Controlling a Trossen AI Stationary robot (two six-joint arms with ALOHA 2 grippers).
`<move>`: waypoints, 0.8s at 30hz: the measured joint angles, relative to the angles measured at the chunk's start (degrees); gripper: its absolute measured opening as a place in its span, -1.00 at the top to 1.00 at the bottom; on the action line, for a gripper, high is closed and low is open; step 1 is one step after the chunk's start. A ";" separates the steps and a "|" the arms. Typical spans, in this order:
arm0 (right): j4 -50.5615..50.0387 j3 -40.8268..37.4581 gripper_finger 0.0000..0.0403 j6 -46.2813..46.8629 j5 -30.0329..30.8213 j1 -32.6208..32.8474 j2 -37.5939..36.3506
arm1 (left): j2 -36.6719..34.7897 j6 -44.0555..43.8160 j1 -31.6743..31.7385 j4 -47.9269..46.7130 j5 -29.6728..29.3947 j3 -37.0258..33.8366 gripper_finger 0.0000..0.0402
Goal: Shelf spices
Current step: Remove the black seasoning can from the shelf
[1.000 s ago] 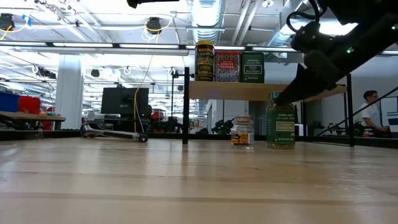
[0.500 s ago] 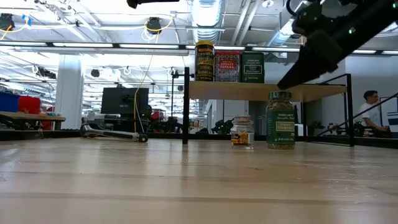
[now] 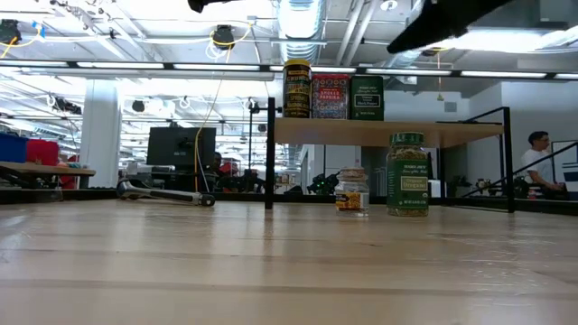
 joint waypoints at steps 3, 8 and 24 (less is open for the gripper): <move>-0.03 1.73 -0.50 -2.92 -7.06 -6.01 -0.56 | 0.00 -0.16 -0.02 0.07 1.34 0.00 0.00; -1.96 3.88 -0.50 -3.78 -26.66 -18.49 -0.02 | 0.04 -0.25 -0.02 0.28 1.60 0.00 0.00; -3.17 4.03 -0.50 -6.17 -47.85 -33.33 5.30 | 0.09 2.65 0.00 0.86 1.92 0.00 0.00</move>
